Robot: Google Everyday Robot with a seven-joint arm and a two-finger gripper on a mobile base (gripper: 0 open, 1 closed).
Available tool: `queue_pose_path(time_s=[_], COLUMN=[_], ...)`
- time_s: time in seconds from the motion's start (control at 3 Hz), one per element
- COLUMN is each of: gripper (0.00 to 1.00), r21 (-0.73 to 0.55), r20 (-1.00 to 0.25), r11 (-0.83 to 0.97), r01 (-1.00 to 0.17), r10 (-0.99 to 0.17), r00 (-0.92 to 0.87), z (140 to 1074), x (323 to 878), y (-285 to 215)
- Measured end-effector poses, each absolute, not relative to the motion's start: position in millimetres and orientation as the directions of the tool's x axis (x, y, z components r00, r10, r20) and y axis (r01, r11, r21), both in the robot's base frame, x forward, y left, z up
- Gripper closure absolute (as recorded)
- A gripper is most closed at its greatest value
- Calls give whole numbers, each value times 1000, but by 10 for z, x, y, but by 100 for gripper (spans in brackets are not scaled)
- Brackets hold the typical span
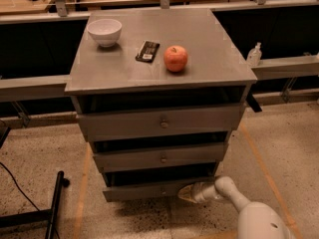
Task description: Close bottom drawer
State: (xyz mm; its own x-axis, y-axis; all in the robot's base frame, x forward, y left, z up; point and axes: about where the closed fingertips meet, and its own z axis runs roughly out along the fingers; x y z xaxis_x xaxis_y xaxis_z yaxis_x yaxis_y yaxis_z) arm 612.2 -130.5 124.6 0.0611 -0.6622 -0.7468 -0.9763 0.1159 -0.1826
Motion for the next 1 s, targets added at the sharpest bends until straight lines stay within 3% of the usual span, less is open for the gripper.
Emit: queue_pose_path(time_s=[1.0], gripper=[100], r21=[-186], r20=[-783], r11=[152], r01=[-971], r10=[-620], r00=[53], z=[1294], x=[6208], y=[-1279])
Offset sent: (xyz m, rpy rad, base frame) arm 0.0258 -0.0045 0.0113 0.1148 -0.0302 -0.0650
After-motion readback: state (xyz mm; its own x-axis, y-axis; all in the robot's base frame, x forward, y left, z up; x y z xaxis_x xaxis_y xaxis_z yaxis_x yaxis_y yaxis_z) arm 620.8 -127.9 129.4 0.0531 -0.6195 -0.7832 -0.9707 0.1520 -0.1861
